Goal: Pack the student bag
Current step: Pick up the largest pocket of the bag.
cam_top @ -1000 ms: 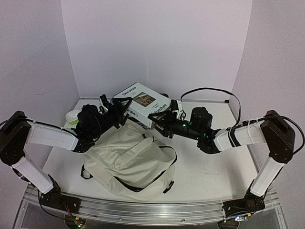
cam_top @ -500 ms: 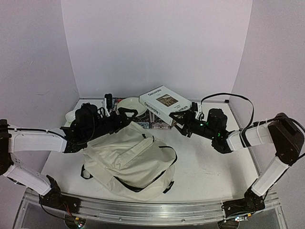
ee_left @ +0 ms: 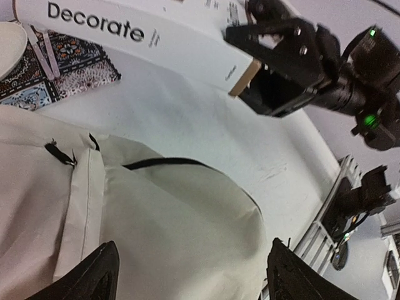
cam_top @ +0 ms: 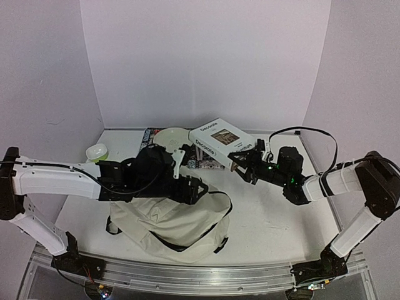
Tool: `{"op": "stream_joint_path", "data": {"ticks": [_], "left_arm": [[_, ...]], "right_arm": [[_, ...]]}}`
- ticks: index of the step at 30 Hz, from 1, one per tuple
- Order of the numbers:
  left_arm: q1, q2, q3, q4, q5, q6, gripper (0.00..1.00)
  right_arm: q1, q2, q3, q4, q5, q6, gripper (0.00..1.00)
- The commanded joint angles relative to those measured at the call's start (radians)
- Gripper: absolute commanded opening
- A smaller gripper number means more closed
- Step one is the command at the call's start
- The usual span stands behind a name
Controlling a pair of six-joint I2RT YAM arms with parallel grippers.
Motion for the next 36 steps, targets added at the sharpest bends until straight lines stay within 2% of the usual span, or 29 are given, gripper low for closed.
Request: {"op": "stream_joint_path", "data": {"ticks": [1,7,15,21,28,33,36], "left_arm": [[-0.093,0.111,0.139,-0.185,-0.098,0.069,0.82],[-0.195,0.276,0.308,-0.338,-0.176,0.103,0.83],[-0.206,0.376,0.394,-0.456,-0.271,0.072,0.80],[-0.206,0.383,0.406,-0.523,-0.321,0.050,0.66],[-0.196,0.332,0.376,-0.546,-0.343,0.039,0.45],[-0.160,0.278,0.346,-0.550,-0.328,0.043,0.26],[-0.123,0.250,0.328,-0.556,-0.317,0.050,0.10]], "right_arm": [[-0.008,-0.072,-0.009,0.217,-0.018,-0.025,0.45],[-0.008,-0.096,-0.023,0.196,-0.017,-0.033,0.45],[-0.008,-0.113,-0.035,0.182,-0.017,-0.038,0.45],[-0.008,-0.118,-0.039,0.179,-0.016,-0.040,0.45],[-0.008,-0.124,-0.036,0.167,-0.030,-0.043,0.45],[-0.008,-0.147,-0.038,0.135,-0.040,-0.057,0.45],[-0.008,-0.169,-0.039,0.101,-0.047,-0.070,0.45]]}}
